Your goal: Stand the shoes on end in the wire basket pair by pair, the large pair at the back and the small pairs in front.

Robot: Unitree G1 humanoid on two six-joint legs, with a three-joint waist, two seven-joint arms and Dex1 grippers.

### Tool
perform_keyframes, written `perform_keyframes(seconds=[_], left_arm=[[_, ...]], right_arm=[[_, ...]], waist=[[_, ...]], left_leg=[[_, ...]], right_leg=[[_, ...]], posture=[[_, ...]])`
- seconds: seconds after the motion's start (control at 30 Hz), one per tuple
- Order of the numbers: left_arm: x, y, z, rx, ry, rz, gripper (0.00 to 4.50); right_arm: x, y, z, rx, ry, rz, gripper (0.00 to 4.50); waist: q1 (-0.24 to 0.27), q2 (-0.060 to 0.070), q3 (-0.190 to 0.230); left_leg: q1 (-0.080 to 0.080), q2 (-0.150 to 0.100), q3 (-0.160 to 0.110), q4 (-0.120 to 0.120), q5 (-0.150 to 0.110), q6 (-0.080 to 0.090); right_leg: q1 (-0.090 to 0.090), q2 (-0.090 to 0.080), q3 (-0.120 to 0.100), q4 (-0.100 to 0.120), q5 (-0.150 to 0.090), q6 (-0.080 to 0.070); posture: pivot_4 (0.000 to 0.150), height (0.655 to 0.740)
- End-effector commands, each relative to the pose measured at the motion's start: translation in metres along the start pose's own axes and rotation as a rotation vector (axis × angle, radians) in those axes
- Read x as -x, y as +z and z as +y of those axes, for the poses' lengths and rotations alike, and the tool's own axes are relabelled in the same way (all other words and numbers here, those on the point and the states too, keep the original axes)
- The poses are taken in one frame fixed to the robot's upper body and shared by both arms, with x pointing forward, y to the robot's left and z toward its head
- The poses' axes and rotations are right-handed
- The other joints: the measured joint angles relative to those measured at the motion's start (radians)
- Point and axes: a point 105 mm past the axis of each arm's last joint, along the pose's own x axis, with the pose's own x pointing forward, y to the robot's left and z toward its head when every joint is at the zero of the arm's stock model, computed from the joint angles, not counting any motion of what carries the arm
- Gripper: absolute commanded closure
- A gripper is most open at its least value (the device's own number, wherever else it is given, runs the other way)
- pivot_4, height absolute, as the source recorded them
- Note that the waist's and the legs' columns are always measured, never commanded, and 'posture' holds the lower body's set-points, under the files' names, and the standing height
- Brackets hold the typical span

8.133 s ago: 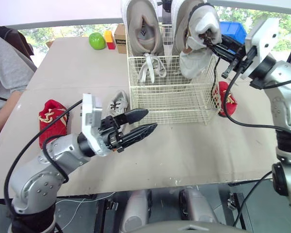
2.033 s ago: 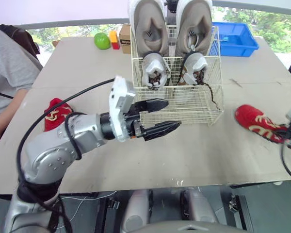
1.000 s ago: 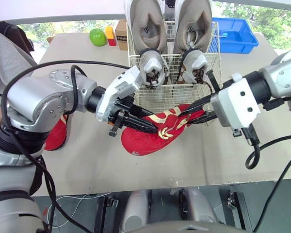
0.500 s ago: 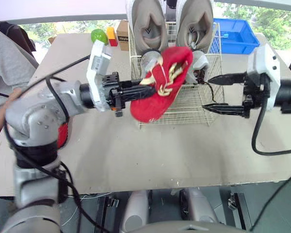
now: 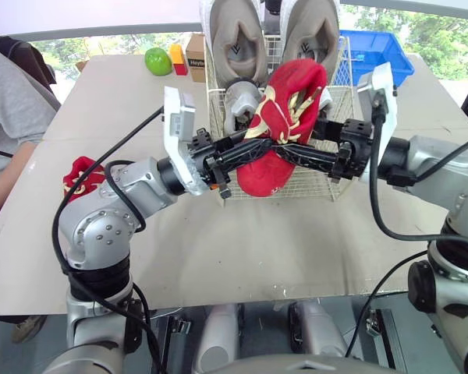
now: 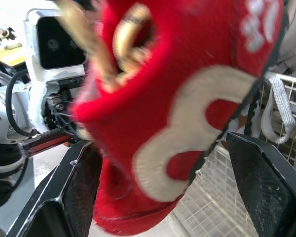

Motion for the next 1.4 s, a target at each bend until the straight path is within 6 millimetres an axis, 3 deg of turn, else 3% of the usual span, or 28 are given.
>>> perform_keyframes(seconds=[0.03,0.2,0.4,0.5,0.63,0.73,0.83,1.2,1.4], left_arm=[[0.005,0.012,-0.012,-0.017,-0.056,-0.037,3.94],[0.008,0.012,-0.008,-0.017,-0.024,-0.037,3.95],[0.013,0.009,-0.007,-0.043,0.020,-0.015,1.20],[0.020,0.006,-0.019,-0.001,0.007,-0.019,0.05],[0.048,-0.022,-0.034,0.043,0.048,0.081,0.00],[0.060,-0.034,-0.038,0.058,0.079,0.114,0.00],[0.066,-0.041,-0.041,0.043,0.081,0.133,0.00],[0.075,-0.051,-0.050,-0.026,0.071,0.187,0.00],[0.079,-0.050,-0.053,-0.060,0.075,0.192,0.00]], right_arm=[[0.010,0.010,-0.001,0.017,-0.007,-0.029,2.37],[0.014,0.012,0.002,0.032,0.011,-0.018,4.01],[0.020,0.025,-0.002,0.147,-0.041,-0.065,4.24],[0.034,0.042,-0.010,0.279,-0.113,-0.138,4.24],[0.051,0.043,-0.014,0.445,-0.143,-0.137,4.25],[0.053,0.022,-0.025,0.465,-0.102,-0.044,4.25],[0.051,0.007,-0.041,0.471,-0.122,-0.013,4.25],[0.043,-0.035,-0.063,0.478,-0.098,0.049,4.25],[0.053,-0.012,-0.067,0.483,-0.128,-0.006,4.25]], waist=[[-0.002,0.000,0.000],[-0.002,0.000,0.000],[-0.001,0.000,0.000],[-0.001,0.000,0.000],[-0.005,0.000,0.000],[-0.002,0.000,0.000],[0.001,0.000,-0.001],[0.003,0.000,-0.001],[0.003,0.001,-0.001]], left_leg=[[0.000,0.000,0.000,0.000,0.000,0.000],[0.000,0.000,0.000,0.000,0.000,0.000],[0.000,0.000,0.000,0.000,0.000,0.000],[0.000,0.000,0.000,0.000,0.000,0.000],[0.000,0.002,0.001,-0.002,0.000,0.000],[0.000,0.002,0.001,-0.002,0.000,0.000],[0.001,0.002,0.005,-0.001,0.000,0.000],[0.001,0.002,0.006,-0.001,0.000,0.000],[0.001,0.002,0.006,-0.001,0.000,0.000]], right_leg=[[0.000,0.000,0.000,0.000,0.000,0.000],[0.000,0.000,0.000,0.000,0.000,0.000],[0.000,0.001,0.000,0.000,0.000,0.000],[0.000,0.000,0.000,-0.002,0.000,0.000],[0.000,0.000,0.002,-0.005,0.000,0.000],[0.000,0.001,0.002,-0.006,0.000,0.000],[0.001,0.001,0.000,-0.006,-0.001,-0.003],[0.001,0.001,0.000,-0.007,0.001,-0.005],[0.001,0.000,0.000,-0.007,-0.001,-0.007]], posture=[[0.150,0.7400],[0.150,0.7400],[0.150,0.7400],[0.150,0.7400],[0.150,0.7400],[0.150,0.7400],[0.150,0.7400],[0.150,0.7400],[0.150,0.7400]])
